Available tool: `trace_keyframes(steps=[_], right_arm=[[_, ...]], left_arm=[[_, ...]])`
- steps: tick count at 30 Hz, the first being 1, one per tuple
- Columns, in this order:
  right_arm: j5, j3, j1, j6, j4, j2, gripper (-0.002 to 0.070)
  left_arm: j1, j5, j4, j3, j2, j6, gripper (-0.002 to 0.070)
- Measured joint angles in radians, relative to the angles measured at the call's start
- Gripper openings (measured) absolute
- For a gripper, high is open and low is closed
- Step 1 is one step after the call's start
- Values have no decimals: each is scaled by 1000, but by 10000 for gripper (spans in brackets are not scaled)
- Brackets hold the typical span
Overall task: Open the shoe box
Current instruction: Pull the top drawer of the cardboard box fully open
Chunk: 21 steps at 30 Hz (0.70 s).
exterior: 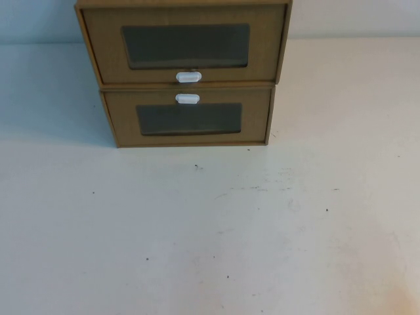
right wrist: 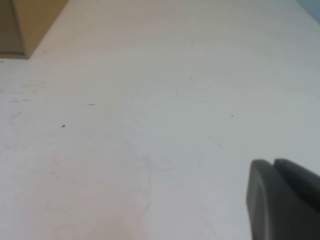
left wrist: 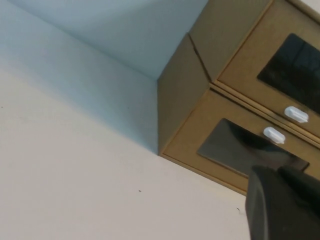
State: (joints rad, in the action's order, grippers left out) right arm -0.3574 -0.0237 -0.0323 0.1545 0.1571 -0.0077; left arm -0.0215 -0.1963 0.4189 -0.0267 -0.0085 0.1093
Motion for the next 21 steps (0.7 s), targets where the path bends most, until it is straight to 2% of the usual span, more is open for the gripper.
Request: trace_keyframes(steps=[9,13,21], right_arm=[[0,0,0,0,0,0,-14],[0,0,0,0,0,0,-14],[0,0,0,0,0,0,-14]], left_arm=[[0,-313,2,-358,330,-122,-5],[0,-393,10,-516,517,-267,-5],[0,-539,154,-851,864,-564,-5]])
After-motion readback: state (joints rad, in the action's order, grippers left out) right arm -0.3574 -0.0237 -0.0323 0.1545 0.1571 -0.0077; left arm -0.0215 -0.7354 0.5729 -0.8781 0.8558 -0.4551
